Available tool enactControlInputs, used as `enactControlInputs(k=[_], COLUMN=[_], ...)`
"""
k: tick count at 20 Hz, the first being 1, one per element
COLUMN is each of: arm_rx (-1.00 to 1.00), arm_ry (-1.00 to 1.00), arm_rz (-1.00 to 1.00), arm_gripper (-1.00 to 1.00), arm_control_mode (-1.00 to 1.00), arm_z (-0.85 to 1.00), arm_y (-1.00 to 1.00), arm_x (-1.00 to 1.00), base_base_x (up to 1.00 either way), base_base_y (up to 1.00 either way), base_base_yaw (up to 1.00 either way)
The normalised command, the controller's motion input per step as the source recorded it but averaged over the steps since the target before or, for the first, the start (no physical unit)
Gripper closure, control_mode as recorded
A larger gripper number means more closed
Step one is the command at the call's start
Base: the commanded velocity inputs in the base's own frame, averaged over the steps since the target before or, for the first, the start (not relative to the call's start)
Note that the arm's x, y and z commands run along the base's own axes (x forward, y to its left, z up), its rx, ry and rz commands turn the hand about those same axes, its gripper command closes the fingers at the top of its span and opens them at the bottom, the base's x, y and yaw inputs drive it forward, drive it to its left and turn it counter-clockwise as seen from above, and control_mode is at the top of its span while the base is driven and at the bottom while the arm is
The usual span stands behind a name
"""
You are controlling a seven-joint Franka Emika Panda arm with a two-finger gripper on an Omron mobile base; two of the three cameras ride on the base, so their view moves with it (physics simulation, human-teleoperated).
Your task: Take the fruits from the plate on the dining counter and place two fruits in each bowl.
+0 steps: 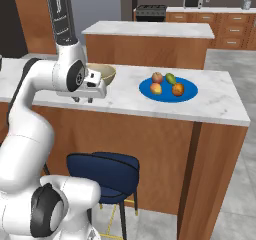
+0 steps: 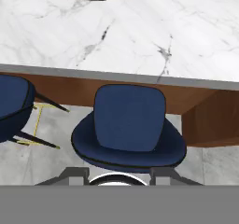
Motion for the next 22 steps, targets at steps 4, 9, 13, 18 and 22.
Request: enactControlInputs(k=[4,9,13,18,22], arm_rx=[0.02,0.05,0.03,0.01,0.00], arm_ry=[0.00,0.00,0.00,0.00,0.00], arm_rz=[0.04,0.01,0.00,0.00,0.00], arm_gripper=[-1.00,-1.00,-1.00,-1.00,-1.00], arm_control_mode=[-1.00,-1.00,-1.00,-1.00,-1.00], arm_z=[0.00,0.00,0.00,0.00,0.00], arm_y=[-0.69,-1.00,-0.98,-0.86,-0.77], arm_x=[0.26,0.58,0.80,0.95,0.88], base_base_x=[0.00,0.00,0.00,0.00,0.00], base_base_y=[0.00,0.00,0.00,0.00,0.00], base_base_yaw=[0.00,0.00,0.00,0.00,0.00])
